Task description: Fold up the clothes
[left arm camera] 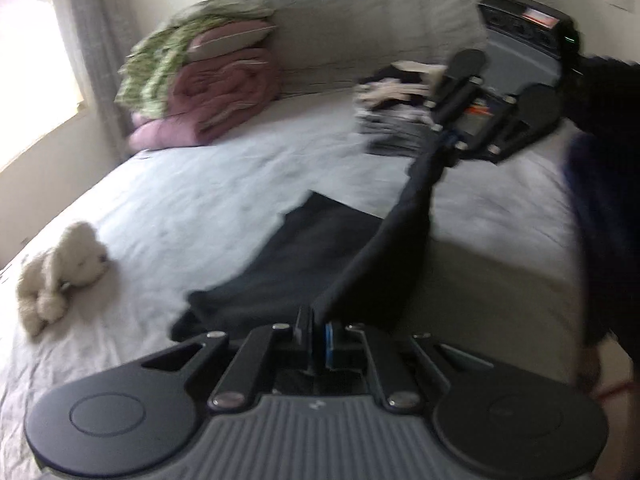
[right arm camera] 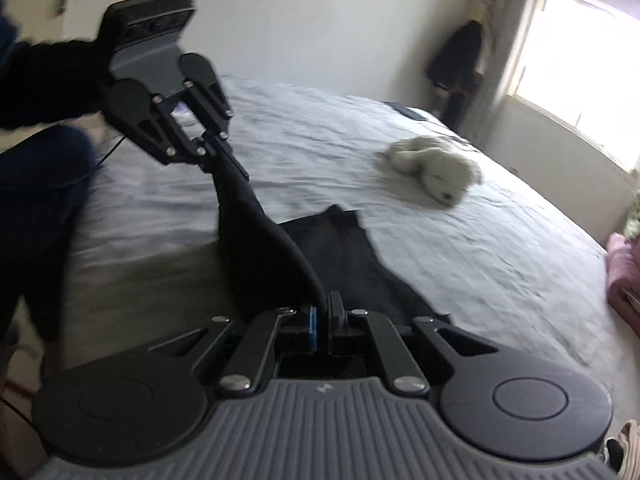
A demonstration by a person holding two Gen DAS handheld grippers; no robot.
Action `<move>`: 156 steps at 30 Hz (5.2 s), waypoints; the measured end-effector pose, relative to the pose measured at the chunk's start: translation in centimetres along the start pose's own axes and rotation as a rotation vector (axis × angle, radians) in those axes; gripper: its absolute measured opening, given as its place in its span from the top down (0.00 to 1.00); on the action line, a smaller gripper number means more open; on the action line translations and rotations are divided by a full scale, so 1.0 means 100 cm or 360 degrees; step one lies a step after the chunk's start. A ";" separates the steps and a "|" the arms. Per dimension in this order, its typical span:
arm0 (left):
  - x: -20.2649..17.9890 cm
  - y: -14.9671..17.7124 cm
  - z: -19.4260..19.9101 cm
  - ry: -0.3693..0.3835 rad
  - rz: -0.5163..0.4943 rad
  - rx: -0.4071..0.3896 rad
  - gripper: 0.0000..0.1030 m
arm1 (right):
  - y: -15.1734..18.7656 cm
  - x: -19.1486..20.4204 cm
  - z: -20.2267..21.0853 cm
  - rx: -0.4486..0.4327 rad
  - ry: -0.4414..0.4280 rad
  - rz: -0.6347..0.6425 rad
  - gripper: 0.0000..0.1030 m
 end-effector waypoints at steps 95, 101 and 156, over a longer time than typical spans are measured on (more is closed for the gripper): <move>0.004 0.002 -0.118 0.0679 0.0214 0.0190 0.92 | -0.039 0.040 -0.050 0.0253 -0.0213 0.0330 0.92; 0.030 0.017 -0.111 0.0666 0.0313 0.0233 0.91 | -0.043 0.028 -0.050 0.0238 -0.0201 0.0321 0.92; 0.054 -0.015 -0.041 0.0246 0.0646 -0.0177 0.96 | 0.007 -0.080 -0.050 0.0163 -0.0199 -0.0320 0.84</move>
Point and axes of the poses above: each gripper's, at about its wrist camera, not at the fingertips, and z roughly against the way its jaws point, x to its left, y to its underside, the point moved 9 cm from there along -z, roughly the way its jaws point, and after that the axes turned 5 degrees about x, right-handed, at the moved point
